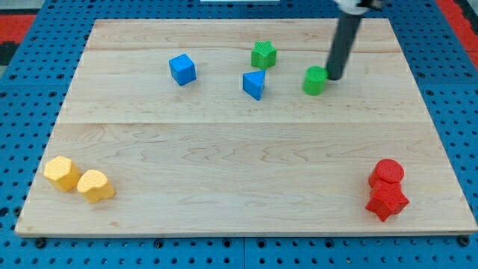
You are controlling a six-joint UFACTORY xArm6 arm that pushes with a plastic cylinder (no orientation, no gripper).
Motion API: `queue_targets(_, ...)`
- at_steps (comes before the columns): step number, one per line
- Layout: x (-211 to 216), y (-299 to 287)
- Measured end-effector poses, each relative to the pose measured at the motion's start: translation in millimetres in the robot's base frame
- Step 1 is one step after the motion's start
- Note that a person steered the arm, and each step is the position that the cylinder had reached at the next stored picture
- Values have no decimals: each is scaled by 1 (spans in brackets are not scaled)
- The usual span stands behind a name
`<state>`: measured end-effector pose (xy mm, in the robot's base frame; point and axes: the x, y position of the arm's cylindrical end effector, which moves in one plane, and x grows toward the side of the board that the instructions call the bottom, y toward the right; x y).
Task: Push the red star to the group of blocks
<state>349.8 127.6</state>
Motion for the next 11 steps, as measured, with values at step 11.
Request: queue_targets(11, -26, -169)
